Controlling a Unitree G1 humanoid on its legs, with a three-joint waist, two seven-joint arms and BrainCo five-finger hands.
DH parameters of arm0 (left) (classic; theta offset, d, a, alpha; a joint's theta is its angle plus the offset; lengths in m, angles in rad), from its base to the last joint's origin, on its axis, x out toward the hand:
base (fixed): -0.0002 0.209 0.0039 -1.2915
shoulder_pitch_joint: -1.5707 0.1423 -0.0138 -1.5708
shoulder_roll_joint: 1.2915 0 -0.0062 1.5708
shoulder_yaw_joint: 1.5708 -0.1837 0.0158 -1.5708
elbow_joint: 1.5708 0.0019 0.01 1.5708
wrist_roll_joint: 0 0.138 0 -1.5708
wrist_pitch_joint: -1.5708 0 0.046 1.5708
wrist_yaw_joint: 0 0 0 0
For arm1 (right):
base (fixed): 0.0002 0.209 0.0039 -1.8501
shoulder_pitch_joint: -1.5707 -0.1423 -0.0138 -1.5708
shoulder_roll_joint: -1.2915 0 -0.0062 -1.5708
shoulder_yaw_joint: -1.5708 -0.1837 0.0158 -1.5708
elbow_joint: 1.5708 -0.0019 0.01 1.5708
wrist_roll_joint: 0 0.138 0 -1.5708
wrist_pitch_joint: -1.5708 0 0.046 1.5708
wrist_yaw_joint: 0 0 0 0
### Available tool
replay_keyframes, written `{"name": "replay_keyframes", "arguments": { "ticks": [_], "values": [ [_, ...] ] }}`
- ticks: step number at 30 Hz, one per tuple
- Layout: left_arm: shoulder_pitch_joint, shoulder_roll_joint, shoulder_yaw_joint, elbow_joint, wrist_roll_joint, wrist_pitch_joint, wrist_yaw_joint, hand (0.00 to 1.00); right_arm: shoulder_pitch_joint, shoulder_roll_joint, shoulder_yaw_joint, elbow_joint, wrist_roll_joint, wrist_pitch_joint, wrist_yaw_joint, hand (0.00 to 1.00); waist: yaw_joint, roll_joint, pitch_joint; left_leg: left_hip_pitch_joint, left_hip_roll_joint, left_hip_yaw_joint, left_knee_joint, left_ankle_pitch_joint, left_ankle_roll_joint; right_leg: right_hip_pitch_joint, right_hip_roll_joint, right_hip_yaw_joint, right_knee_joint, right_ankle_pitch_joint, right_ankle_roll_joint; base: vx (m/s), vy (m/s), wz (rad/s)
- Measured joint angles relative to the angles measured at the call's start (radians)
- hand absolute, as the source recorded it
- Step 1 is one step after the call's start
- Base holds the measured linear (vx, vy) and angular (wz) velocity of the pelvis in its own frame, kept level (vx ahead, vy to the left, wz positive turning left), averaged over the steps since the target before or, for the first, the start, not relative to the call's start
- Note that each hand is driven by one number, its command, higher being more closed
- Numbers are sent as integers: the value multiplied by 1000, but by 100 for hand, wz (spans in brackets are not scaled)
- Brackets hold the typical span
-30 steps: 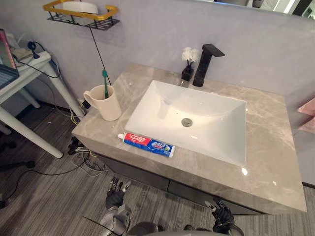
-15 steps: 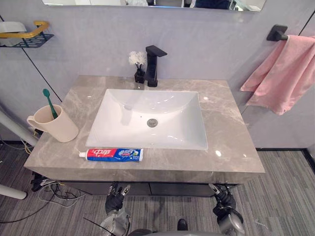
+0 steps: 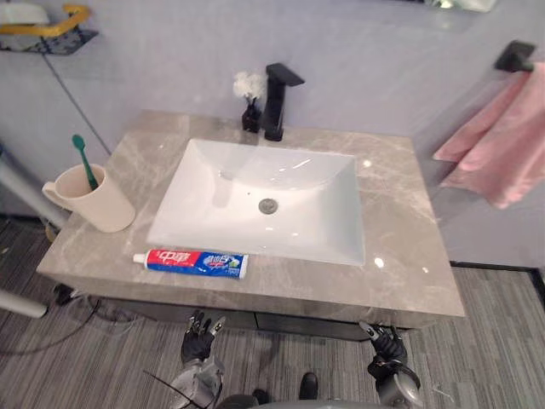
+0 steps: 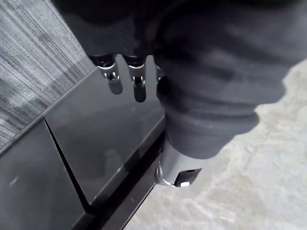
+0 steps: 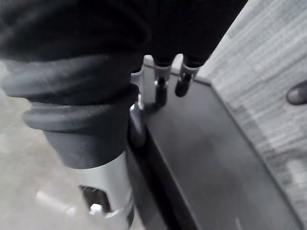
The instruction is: Organize washtable
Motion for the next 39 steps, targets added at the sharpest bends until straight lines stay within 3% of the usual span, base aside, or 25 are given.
{"name": "replay_keyframes", "arguments": {
  "ticks": [2,3,5,6,8,9,10,11,12,13,14,16,17,18,19,20,21,23,26,28,29,33,37,39],
  "values": [
    [-13,-4,-10,-12,-1,1,-1,0,-12,-51,9,27,0,6,3,0,1,-11,13,-89,-27,-11,136,19,-40,-14,-60,-56,41,-18,-16,-44,0,39],
    [-6,-9,-11,-26,-1,0,-2,0,-18,-58,11,33,0,10,3,0,8,-9,18,-105,-18,-8,185,8,-35,-15,-65,-51,50,-20,-22,0,0,0],
    [28,-19,-13,-58,-3,0,-3,0,-19,-75,12,41,1,8,6,0,13,7,33,-126,90,-28,337,5,-33,-10,-74,-45,83,-18,-19,37,6,-18],
    [28,-20,-12,-57,-6,1,-3,0,-14,-77,11,42,1,6,7,0,9,15,35,-125,118,-38,356,5,-42,-9,-82,-48,93,-18,-18,49,98,10],
    [29,-23,-13,-57,-11,1,-4,0,-10,-80,10,42,1,6,13,0,-18,18,39,-119,183,-74,382,14,-65,-9,-126,-55,138,-35,5,45,194,30],
    [34,-30,-13,-58,-13,1,-4,0,3,-84,8,42,1,6,29,0,-30,26,40,-92,221,-104,384,29,-89,-12,-163,-55,196,-61,40,32,262,23],
    [34,-32,-14,-57,-15,1,-4,0,7,-86,6,42,1,6,34,0,-38,32,39,-84,234,-122,381,36,-99,-17,-176,-55,224,-73,51,26,297,18],
    [34,-32,-16,-57,-18,1,-4,0,16,-89,3,41,1,6,42,0,-40,43,32,-72,245,-148,369,47,-118,-35,-196,-51,263,-87,68,-1,408,13],
    [33,-32,-19,-58,-19,0,-3,0,18,-93,-14,41,1,10,47,0,-44,73,19,-52,259,-170,307,69,-154,-66,-218,-47,318,-99,93,-8,440,10],
    [33,-32,-21,-58,-19,0,-3,0,20,-94,-20,41,2,11,47,0,-47,88,13,-39,263,-166,271,81,-164,-76,-223,-46,334,-99,106,-11,577,14],
    [33,-23,-29,-56,-20,-1,-3,0,25,-83,-54,41,3,19,47,0,-60,107,4,-16,272,-130,215,22,-196,-100,-240,-46,356,-88,134,-13,418,14],
    [21,0,-39,-56,-20,-1,-3,0,19,-44,-102,24,7,24,46,0,-66,100,4,-1,242,-89,174,-56,-187,-120,-282,-35,351,-52,167,-57,554,4],
    [10,20,-46,-55,-20,-1,-4,0,14,-12,-133,12,12,25,41,0,-65,79,11,4,211,-45,147,-109,-161,-132,-312,-14,329,-5,189,-96,555,-13],
    [2,41,-50,-54,-18,-1,-4,0,7,9,-151,12,12,25,38,0,-63,59,19,5,176,-16,135,-132,-127,-141,-340,6,299,44,189,-191,634,-45],
    [-2,68,-49,-50,-15,0,-5,0,-1,39,-167,12,22,24,24,0,-57,31,26,4,137,31,144,-132,-120,-152,-364,21,242,141,151,-247,589,-88],
    [16,77,-45,-51,-9,0,-5,0,-3,50,-170,12,39,24,18,0,-57,42,27,1,134,82,148,-133,-74,-156,-350,44,168,260,88,-288,566,-101],
    [21,84,-45,-51,-6,-1,-6,0,-6,52,-169,12,52,24,17,0,-59,53,33,2,134,104,147,-136,-47,-159,-341,66,170,268,66,-244,411,-86],
    [15,116,-44,-53,1,-5,-11,0,23,59,-168,13,78,24,18,0,-65,64,38,3,128,123,136,-126,-15,-169,-255,188,339,102,158,-150,329,-39],
    [7,118,-48,-65,1,-13,-25,0,36,60,-165,12,73,23,20,0,-68,28,32,-14,105,122,126,-104,2,-148,-193,187,444,-93,173,-52,154,-8],
    [7,109,-47,-62,1,-11,-25,0,37,56,-153,12,48,22,22,0,-70,10,26,-8,86,116,111,-86,5,-118,-182,161,434,-166,158,-58,-12,15],
    [7,105,-47,-61,1,-11,-25,0,36,52,-143,12,41,22,23,0,-68,-1,19,-1,81,112,103,-79,3,-100,-182,142,405,-168,154,-45,-85,27],
    [0,66,-41,-52,0,-14,-30,0,-13,0,-43,12,-82,23,47,0,-54,32,0,6,107,87,-31,21,-25,-1,-115,79,121,-41,113,-33,-103,19],
    [-11,66,-50,4,-19,-14,-24,0,-91,-18,12,-1,-145,22,50,0,-53,28,-4,8,120,85,-109,75,-38,33,-79,63,-21,46,94,-70,-73,0],
    [-15,66,-68,20,-20,-14,-23,0,-92,-18,31,-1,-145,22,50,0,-49,27,-5,17,122,82,-114,81,-42,48,-74,60,-37,55,92,-70,-33,5]
  ]
}}
